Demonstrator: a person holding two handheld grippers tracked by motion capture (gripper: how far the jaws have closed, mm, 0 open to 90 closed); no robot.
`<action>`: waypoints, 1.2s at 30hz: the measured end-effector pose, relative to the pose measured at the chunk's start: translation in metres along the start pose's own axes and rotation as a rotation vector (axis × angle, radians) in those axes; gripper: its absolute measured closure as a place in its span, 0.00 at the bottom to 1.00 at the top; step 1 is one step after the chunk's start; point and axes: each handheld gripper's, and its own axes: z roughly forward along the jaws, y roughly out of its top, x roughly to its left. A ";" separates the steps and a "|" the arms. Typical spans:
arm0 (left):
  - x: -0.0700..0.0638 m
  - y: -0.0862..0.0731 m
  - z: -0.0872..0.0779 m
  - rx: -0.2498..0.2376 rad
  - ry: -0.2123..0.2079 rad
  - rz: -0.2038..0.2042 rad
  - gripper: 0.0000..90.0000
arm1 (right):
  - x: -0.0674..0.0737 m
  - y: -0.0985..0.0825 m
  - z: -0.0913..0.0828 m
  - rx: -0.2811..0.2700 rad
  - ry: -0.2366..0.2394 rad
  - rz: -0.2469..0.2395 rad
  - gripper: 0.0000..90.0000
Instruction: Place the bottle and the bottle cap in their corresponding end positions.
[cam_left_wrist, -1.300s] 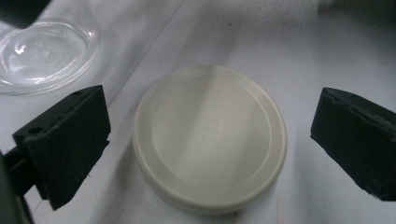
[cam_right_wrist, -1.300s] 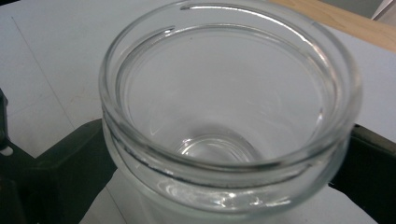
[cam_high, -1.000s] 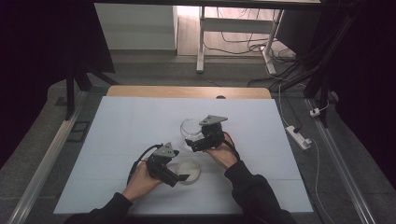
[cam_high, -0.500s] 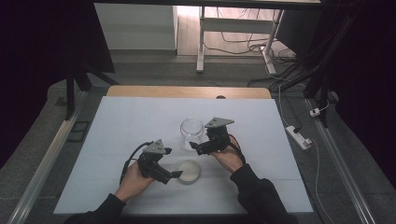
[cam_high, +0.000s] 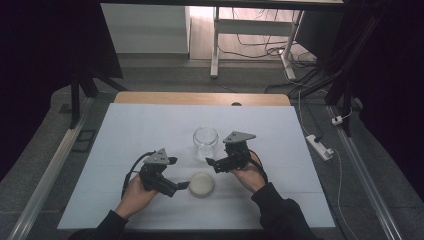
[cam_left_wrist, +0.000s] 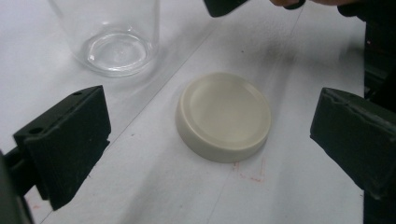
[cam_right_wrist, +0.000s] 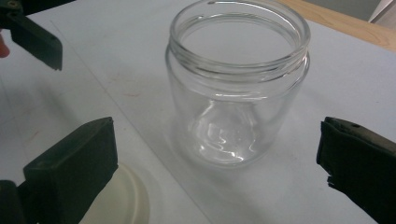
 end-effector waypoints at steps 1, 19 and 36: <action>0.000 -0.001 -0.002 -0.003 0.001 -0.003 0.00 | 0.001 0.000 -0.002 -0.004 0.004 0.002 0.00; -0.004 -0.022 -0.044 -0.042 0.040 -0.061 0.00 | 0.022 -0.017 -0.043 -0.045 0.040 0.012 0.00; -0.008 -0.064 -0.092 -0.090 0.145 -0.134 0.00 | 0.018 -0.050 -0.093 -0.072 -0.029 0.081 0.00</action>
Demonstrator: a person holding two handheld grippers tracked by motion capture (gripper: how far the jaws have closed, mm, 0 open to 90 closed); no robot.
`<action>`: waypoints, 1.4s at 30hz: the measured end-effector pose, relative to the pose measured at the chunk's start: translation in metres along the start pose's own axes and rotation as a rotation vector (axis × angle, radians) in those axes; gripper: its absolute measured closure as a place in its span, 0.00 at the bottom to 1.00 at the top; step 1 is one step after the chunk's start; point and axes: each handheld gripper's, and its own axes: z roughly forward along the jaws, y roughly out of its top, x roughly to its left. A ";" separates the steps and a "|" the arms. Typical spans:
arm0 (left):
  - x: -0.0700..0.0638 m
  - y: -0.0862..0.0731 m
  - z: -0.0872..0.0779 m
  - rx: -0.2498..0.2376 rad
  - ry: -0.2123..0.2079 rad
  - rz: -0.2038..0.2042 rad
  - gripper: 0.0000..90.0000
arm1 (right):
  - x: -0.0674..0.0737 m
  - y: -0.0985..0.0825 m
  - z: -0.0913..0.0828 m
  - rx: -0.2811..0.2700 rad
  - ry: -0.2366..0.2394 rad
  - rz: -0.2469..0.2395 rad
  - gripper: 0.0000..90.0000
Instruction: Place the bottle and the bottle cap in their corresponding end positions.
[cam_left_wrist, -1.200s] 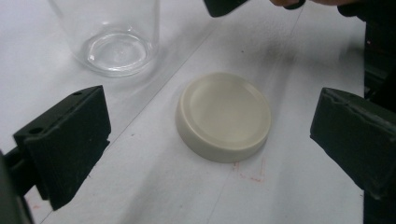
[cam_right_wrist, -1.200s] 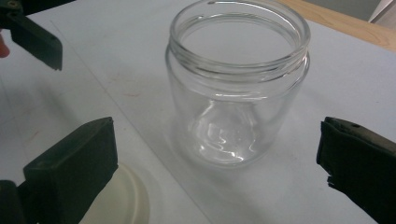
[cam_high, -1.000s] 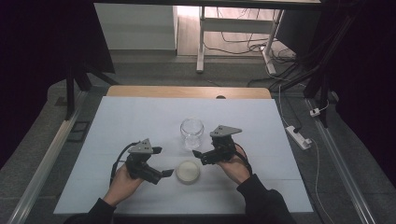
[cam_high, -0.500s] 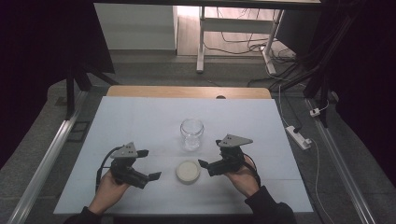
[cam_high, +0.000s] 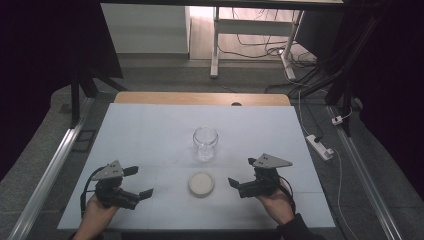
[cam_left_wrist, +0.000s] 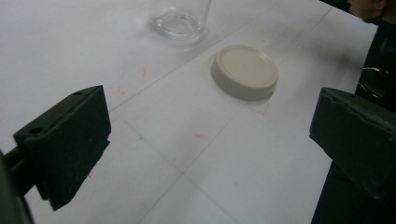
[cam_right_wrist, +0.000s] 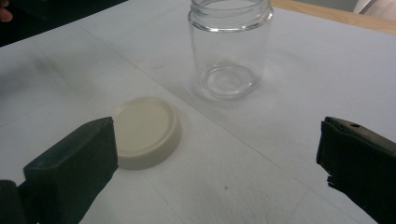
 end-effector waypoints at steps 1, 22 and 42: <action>0.001 -0.003 -0.003 -0.004 0.006 -0.006 0.00 | -0.001 -0.001 -0.003 -0.002 -0.004 0.004 0.00; 0.005 -0.049 -0.046 -0.014 0.138 -0.107 0.00 | -0.016 -0.050 -0.063 0.035 -0.169 0.054 0.00; 0.006 -0.074 -0.064 0.062 0.252 -0.155 0.00 | -0.023 -0.082 -0.100 0.078 -0.260 0.131 0.00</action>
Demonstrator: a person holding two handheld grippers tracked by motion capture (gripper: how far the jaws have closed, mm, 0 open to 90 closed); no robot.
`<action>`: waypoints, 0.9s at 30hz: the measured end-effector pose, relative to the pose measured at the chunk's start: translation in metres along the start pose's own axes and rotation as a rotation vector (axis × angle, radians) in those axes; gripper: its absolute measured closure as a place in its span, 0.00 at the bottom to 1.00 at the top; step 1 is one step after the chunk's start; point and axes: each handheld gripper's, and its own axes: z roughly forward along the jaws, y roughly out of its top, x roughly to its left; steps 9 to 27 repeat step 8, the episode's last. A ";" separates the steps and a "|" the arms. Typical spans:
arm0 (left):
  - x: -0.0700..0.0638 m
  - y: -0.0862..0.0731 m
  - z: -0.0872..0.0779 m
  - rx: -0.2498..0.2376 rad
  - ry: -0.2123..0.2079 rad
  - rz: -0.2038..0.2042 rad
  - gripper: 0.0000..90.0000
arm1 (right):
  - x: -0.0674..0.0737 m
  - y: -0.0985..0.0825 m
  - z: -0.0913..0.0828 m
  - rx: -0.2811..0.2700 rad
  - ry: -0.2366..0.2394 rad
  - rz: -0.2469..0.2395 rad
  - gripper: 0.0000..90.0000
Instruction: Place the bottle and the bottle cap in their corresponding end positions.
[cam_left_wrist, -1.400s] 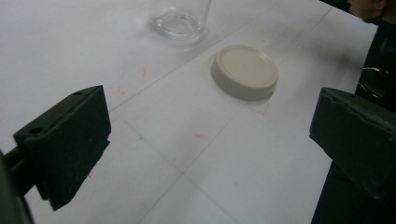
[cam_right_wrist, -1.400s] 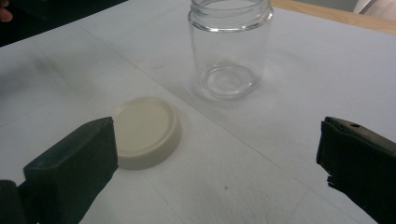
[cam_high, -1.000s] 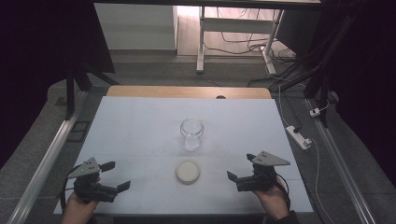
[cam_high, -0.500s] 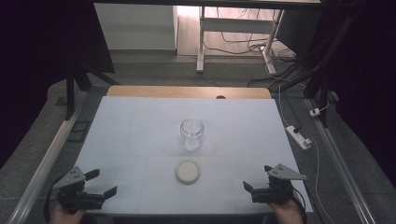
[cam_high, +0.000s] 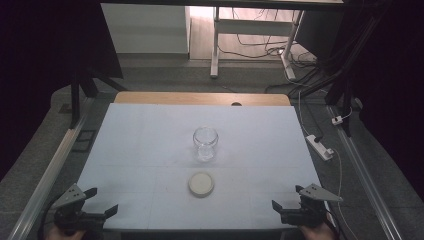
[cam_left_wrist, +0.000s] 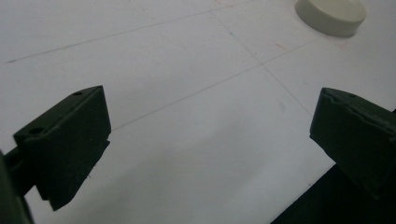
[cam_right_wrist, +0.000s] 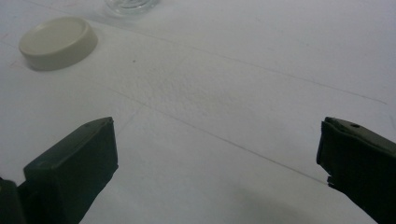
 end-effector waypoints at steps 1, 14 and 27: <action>0.000 -0.001 -0.001 0.001 0.004 -0.003 0.00 | 0.000 -0.001 -0.001 0.000 -0.002 0.005 0.00; 0.001 -0.001 -0.002 0.002 0.002 -0.005 0.00 | -0.001 -0.002 -0.004 0.010 -0.010 0.011 0.00; 0.001 -0.001 -0.002 0.002 0.002 -0.005 0.00 | -0.001 -0.002 -0.004 0.010 -0.010 0.011 0.00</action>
